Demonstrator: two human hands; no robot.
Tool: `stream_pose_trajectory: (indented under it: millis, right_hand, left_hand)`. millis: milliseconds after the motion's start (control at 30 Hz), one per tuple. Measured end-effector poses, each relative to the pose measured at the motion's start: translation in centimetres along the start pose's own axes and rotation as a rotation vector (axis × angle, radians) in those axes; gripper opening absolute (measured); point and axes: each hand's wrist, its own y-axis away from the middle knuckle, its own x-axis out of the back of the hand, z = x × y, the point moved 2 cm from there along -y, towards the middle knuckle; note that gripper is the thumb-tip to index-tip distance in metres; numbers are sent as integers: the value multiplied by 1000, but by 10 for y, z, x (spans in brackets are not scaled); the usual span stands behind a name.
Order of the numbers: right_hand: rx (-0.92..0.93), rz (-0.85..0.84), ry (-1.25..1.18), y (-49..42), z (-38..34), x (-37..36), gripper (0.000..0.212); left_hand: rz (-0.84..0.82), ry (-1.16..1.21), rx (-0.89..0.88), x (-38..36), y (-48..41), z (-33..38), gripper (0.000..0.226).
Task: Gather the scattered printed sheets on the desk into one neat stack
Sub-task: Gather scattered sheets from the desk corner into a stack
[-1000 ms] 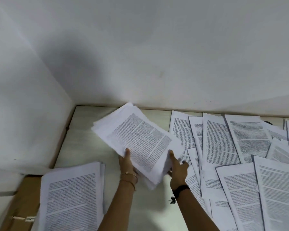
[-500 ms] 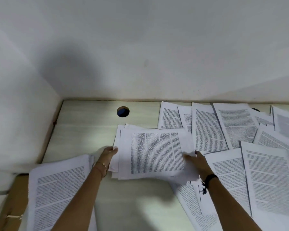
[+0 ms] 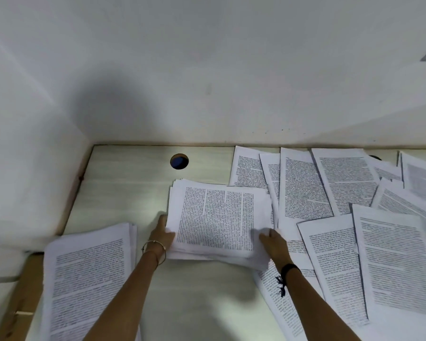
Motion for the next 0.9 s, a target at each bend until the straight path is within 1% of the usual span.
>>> stream_pose_trajectory:
  millis: [33,67,133,167,200,233,267,300,333,367,400,433,467,500,533,567,600,633,667,700,733,800,833,867,900]
  right_hand:
    - [35,60,21,0,-1,4,29]
    - [95,160,59,-2,-4,8,30]
    - [277,330,166,0,-19,11,45]
    - [381,345,192,0,-31,9,55]
    - [474,301,196,-1,-45,6,65]
    - [540,218,191,-2,-59,1,74]
    - [567,106,179,-2,-72,-4,81]
    - [556,-20,150,-4,-83,-10,83]
    - [523,-145,105,-6,-92,-16,78]
    - [489,-242,64,-8,-98,-20,66]
    - [464,-300,26,-11,-99,-25,49]
    - [442,-300,-25,-14,-97,-27,36]
    - [412,-270,-98,-16,-93,-29,29]
    - [363,-222,-151,-19,-86,-32,25]
    - [317,-190,-189,-20,-80,-34,21]
    - [283,-179,-200,-19,-74,-37,20]
    - [261,-185,-192,-19,-67,-42,23]
    - [236,-184,-166,-15,-62,-44,29]
    - [204,-168,-145,-12,-59,-48,37]
    - [178,-127,-126,-10,-58,-51,44]
    - [176,-77,-112,-10,-57,-54,43]
    - [235,5,-81,-12,-60,-62,27]
    - [279,13,-42,-12,-63,-67,17]
    - [337,-5,-12,-14,-67,-73,12]
    - [388,-42,11,-16,-71,-78,19]
  left_hand:
    - [25,5,-28,5,-1,0,56]
    - [37,9,-63,11,-2,0,53]
    - [26,-8,-149,20,-3,5,53]
    - [8,-34,-178,23,-2,8,53]
    - [-17,-64,-200,26,-3,11,53]
    - [-46,-90,-217,28,-2,14,52]
    - [-76,-113,-237,29,-3,17,50]
    - [-106,-132,-253,29,-4,21,48]
    - [-126,-144,-268,31,-4,24,46]
    - [-140,-140,-279,32,-5,26,43]
    - [-146,-113,-284,34,-7,27,38]
    - [-134,-48,-271,36,-9,27,30]
    - [-98,70,-239,39,-10,24,22]
    - [-49,241,-169,42,-11,19,18]
    - [-10,422,-63,41,-10,13,15]
    - [9,573,38,36,-8,5,10]
    - [20,660,109,28,-6,-3,10]
    - [23,681,155,16,-4,-9,12]
    - [32,653,171,6,-2,-15,14]
    - [58,602,152,-2,-1,-19,22]
    - [87,534,126,-7,-1,-20,31]
    - [108,402,101,-9,1,-13,43]
    - [106,341,84,-9,-1,-9,47]
    - [96,286,64,-8,-3,-4,49]
    - [86,239,29,-8,-8,0,51]
